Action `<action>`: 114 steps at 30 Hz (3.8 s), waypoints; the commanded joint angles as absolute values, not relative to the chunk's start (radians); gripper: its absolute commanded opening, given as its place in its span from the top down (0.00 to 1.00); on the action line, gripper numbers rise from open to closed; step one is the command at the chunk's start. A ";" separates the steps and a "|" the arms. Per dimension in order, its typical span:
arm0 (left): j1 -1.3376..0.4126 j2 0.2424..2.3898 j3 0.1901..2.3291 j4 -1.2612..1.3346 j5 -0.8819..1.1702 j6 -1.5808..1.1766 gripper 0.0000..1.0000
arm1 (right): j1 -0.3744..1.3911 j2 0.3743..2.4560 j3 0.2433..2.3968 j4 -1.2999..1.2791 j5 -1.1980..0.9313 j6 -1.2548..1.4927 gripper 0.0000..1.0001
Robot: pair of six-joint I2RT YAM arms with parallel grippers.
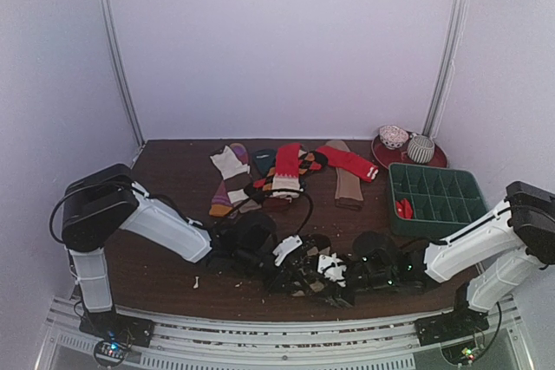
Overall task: Roll the socks
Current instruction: Roll a pair of socks at the center of the board.
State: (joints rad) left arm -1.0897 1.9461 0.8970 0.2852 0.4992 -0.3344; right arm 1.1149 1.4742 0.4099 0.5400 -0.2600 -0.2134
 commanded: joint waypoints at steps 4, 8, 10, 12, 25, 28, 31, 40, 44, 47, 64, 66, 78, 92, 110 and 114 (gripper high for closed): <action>-1.077 2.058 0.823 -0.118 0.398 -0.293 1.00 | 1.118 1.486 0.378 0.591 -0.115 -0.228 0.42; -1.073 2.064 0.831 -0.128 0.397 -0.284 1.00 | 1.119 1.512 0.383 0.584 -0.150 -0.225 0.46; -1.070 2.071 0.835 -0.129 0.398 -0.283 1.00 | 1.120 1.520 0.385 0.584 -0.177 -0.213 0.51; -1.069 2.074 0.837 -0.130 0.400 -0.280 1.00 | 1.121 1.529 0.389 0.572 -0.201 -0.194 0.56; -1.060 2.031 0.905 -0.130 0.300 -0.258 0.86 | 1.124 1.638 0.421 0.500 -0.260 0.109 0.97; -1.058 1.960 0.916 -0.099 0.224 -0.246 0.64 | 1.113 1.652 0.421 0.480 -0.293 0.188 0.98; -1.058 1.848 0.904 -0.041 0.150 -0.227 0.44 | 1.093 1.647 0.416 0.453 -0.342 0.267 0.98; -1.070 1.536 0.619 0.468 0.162 -0.044 0.30 | 0.972 1.702 0.394 0.455 -0.556 0.511 0.97; -1.076 1.592 0.641 0.553 0.232 0.022 0.30 | 0.908 1.760 0.392 0.484 -0.679 0.584 0.97; -1.098 1.686 0.717 0.524 0.256 0.076 0.32 | 0.876 1.795 0.411 0.444 -0.721 0.560 0.97; -1.131 1.890 0.807 0.464 0.281 0.159 0.46 | 0.754 1.847 0.524 0.169 -0.787 0.348 0.97; -1.131 1.898 0.811 0.463 0.276 0.164 0.50 | 0.750 1.853 0.531 0.152 -0.792 0.337 0.97; -1.131 1.907 0.827 0.489 0.280 0.137 0.56 | 0.746 1.879 0.549 0.139 -0.794 0.338 0.97; -1.130 1.924 0.848 0.500 0.330 0.123 0.69 | 0.746 1.893 0.553 0.132 -0.790 0.334 0.96; -1.032 2.038 0.949 0.067 0.429 -0.329 1.00 | 0.757 1.334 0.425 0.383 -0.572 0.266 0.63; -1.022 2.091 0.987 -0.038 0.452 -0.352 1.00 | 0.809 1.159 0.284 0.618 -0.470 0.153 0.51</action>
